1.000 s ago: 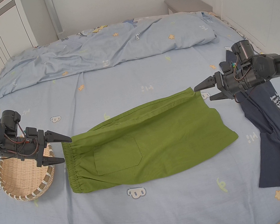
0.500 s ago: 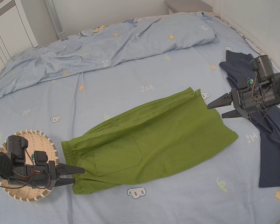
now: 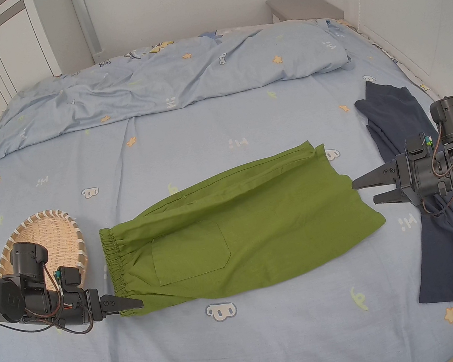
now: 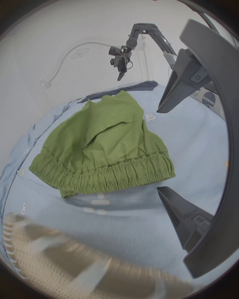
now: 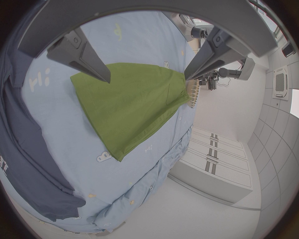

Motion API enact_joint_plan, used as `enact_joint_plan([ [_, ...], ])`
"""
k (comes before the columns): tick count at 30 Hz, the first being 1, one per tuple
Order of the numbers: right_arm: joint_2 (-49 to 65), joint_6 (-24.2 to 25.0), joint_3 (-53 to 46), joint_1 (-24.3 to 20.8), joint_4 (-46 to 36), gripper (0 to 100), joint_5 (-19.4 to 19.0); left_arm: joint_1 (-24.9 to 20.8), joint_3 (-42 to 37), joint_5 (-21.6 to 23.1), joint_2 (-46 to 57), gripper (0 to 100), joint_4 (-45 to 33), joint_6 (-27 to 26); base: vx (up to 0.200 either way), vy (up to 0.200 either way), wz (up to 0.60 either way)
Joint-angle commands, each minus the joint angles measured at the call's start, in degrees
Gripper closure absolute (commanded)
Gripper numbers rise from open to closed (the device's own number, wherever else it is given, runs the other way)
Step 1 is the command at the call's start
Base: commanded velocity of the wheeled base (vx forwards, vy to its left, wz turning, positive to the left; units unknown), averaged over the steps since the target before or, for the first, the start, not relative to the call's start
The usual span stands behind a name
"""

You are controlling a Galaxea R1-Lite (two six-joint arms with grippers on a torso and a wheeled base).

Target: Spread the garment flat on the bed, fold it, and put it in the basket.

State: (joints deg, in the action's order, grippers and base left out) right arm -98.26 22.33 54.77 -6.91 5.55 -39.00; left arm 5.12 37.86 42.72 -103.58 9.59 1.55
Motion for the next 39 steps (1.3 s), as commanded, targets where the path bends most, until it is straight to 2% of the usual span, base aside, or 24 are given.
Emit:
enact_joint_plan([
  [1, 0.61, -0.18, -0.98, -0.82, -0.01, 0, 0.06, -0.99, -0.42, -2.73, 0.75, 0, 0.60, -0.32, 0.000, 0.000, 0.00],
  [7, 0.61, -0.36, -1.51, -0.91, 0.17, 0, 0.06, -0.73, -0.25, -2.55, 0.66, 0, 1.30, 0.30, 0.000, 0.000, 0.00],
  [12, 0.61, -0.45, -1.42, -0.91, 0.17, 0, 0.06, -1.08, -1.04, -2.73, -1.89, 0, 5.96, 0.56, 0.000, 0.000, 0.00],
  [14, 0.61, -0.45, -1.42, -0.91, 0.17, 0, 0.06, -1.08, -1.13, -2.73, -3.82, 0, 8.78, 2.49, 0.000, 0.000, 0.00],
  [15, 0.70, -0.45, -1.42, -0.82, 0.17, 0, 0.06, -1.25, -1.04, -2.73, -4.17, 0, 10.53, 5.75, 0.000, 0.000, 0.00],
  [17, 0.79, -0.45, -1.42, -0.91, 0.17, 0, 0.06, -1.87, -0.86, -3.08, -5.49, 0, 12.73, 8.56, 0.000, 0.000, 0.00],
  [30, 0.43, -0.45, -1.33, -0.91, 0.17, 0, 0.06, -2.13, -0.86, -3.34, -9.36, 0, 20.82, 14.62, 0.000, 0.000, 0.00],
  [39, 0.26, -0.45, -1.16, -0.82, 0.17, 0, 0.06, -1.43, -1.21, -1.85, -13.31, 0, 30.57, 23.76, 0.000, 0.000, 0.00],
])
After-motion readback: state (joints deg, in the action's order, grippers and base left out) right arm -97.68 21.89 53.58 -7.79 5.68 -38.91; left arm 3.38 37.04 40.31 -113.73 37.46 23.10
